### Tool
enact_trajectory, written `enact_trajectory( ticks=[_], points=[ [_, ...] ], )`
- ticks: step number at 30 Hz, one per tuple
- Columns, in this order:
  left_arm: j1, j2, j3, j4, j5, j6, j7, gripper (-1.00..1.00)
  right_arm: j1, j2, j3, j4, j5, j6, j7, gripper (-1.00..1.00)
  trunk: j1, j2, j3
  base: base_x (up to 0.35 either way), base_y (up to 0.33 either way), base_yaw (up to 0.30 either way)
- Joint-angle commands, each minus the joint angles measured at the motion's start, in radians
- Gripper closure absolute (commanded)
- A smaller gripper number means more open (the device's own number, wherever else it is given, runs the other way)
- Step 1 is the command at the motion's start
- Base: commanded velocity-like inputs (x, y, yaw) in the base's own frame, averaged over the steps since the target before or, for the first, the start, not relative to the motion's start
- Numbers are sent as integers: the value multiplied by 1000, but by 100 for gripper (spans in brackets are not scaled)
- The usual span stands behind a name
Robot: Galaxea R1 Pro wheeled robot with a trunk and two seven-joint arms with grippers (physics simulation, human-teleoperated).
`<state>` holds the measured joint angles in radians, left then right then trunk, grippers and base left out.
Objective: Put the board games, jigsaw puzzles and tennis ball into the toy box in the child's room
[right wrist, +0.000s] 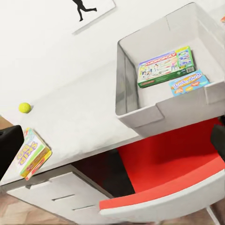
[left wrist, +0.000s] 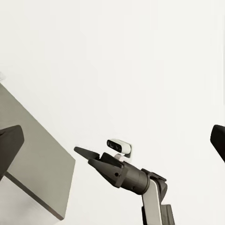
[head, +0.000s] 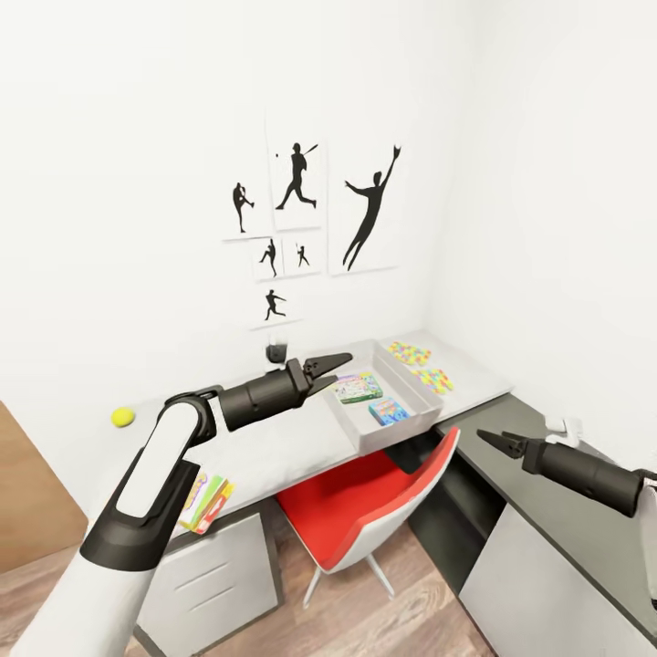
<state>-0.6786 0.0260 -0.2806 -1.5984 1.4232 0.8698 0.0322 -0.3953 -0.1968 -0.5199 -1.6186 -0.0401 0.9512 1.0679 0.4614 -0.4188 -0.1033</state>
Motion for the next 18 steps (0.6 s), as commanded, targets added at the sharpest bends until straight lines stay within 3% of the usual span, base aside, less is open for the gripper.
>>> enact_trajectory(
  ticks=[1, 8, 18],
  points=[
    [0, 1, 5, 1, 5, 1, 3, -100, -1, 3, 0, 1, -4, 9, 0, -100, 0, -2, -2, -263, 0, 0],
    [2, 3, 42, 4, 7, 1, 2, -100, -1, 11, 2, 2, -2, 9, 1, -100, 0, -2, -2, -268, 46, 0],
    [3, 5, 50, 5, 8, 1, 1, -100, -1, 16, 3, 3, -2, 9, 2, -100, 0, -2, -2, -169, 184, 0]
  ],
)
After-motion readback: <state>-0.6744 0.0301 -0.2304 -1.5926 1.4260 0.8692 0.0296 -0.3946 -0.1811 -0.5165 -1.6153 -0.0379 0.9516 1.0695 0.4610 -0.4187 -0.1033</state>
